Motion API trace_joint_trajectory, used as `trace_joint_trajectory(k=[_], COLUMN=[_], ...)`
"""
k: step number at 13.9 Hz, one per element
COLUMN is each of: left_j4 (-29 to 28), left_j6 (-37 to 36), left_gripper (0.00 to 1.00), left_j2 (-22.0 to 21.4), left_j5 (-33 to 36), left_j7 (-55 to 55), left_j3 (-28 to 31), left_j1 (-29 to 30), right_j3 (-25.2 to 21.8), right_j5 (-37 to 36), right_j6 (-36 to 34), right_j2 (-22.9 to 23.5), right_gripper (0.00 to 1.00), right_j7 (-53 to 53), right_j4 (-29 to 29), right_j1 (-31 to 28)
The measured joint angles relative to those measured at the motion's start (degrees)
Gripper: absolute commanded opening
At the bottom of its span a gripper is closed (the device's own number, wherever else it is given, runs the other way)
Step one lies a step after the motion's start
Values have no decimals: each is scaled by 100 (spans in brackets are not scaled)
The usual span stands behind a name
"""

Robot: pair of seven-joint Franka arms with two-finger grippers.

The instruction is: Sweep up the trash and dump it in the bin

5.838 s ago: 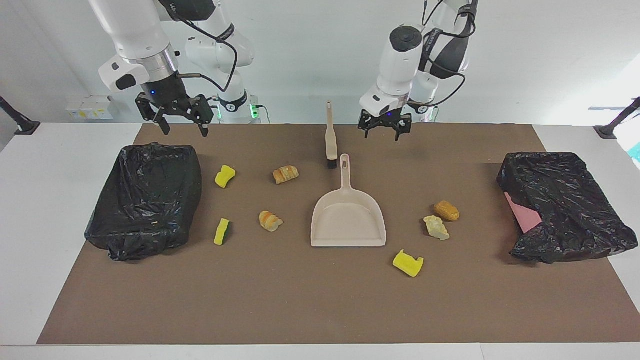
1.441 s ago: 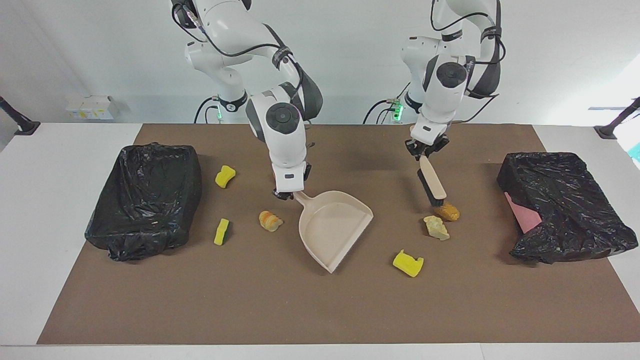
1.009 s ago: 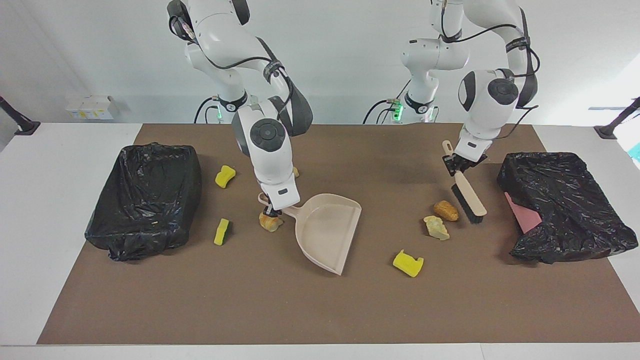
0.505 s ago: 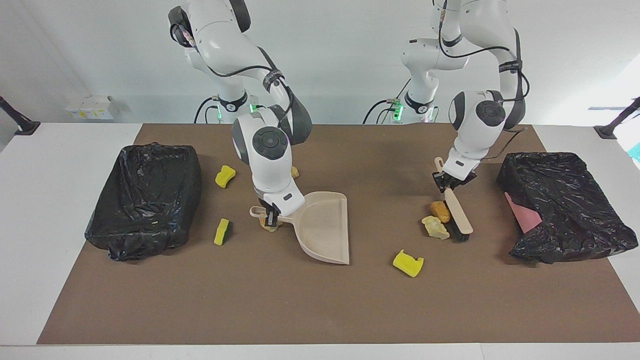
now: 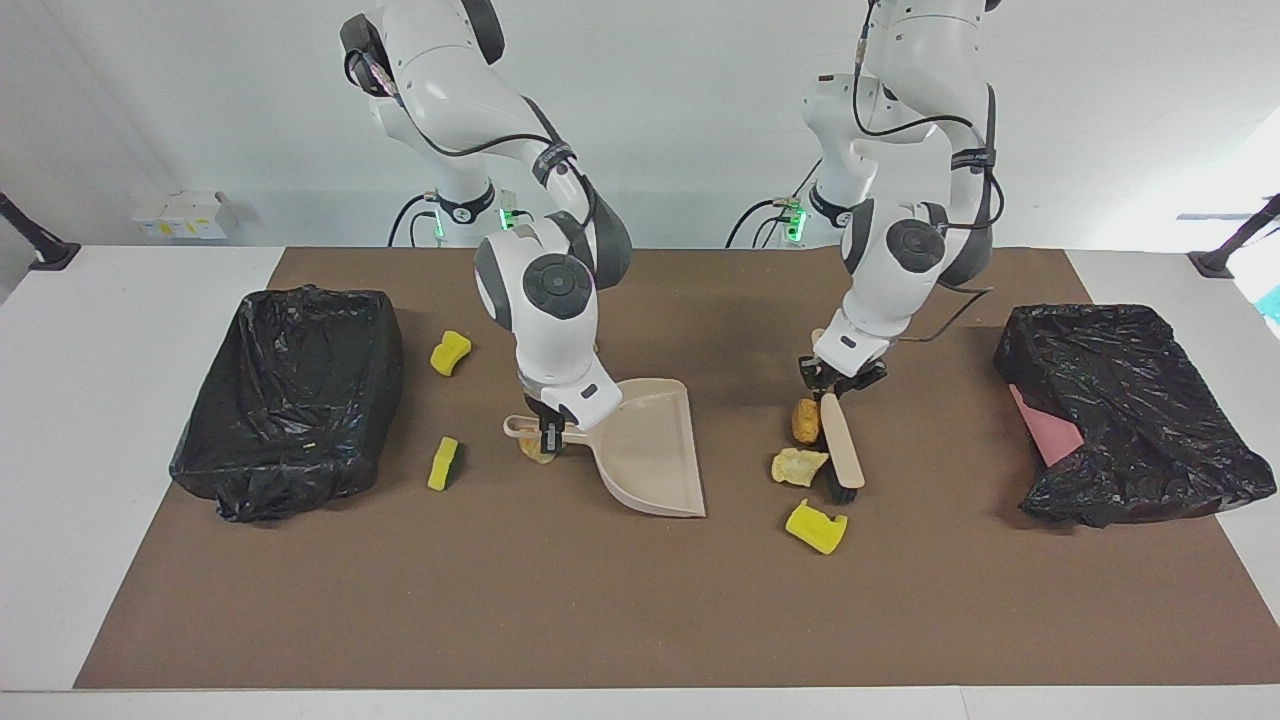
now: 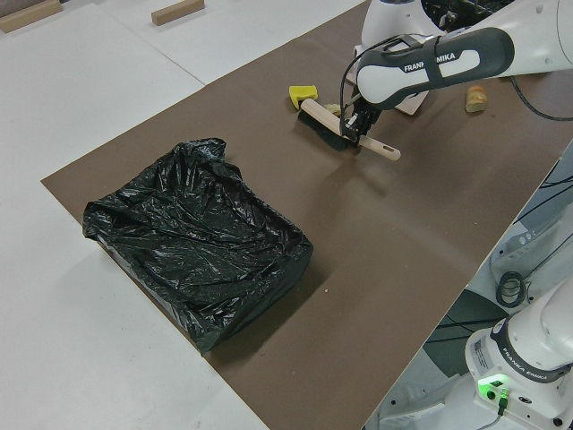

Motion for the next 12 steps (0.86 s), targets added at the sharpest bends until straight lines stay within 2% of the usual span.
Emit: trace_joint_trajectory(k=[6, 8, 12], left_j4=[70, 362, 1059], left_j6=[394, 340, -438], left_gripper=[0, 0, 0], left_j2=[42, 67, 73], left_j5=[-858, -938, -952], left_j7=[-543, -752, -791], left_j3=[-77, -133, 17], left_j1=[-1170, -1294, -1156], right_j3=[19, 17, 17], right_j5=[0, 0, 0], right_j6=[415, 520, 536], right_j2=[3, -23, -32], right_gripper=[0, 0, 0], right_j7=[30, 30, 44], right_j4=[-341, -426, -448], right_j1=[88, 94, 95])
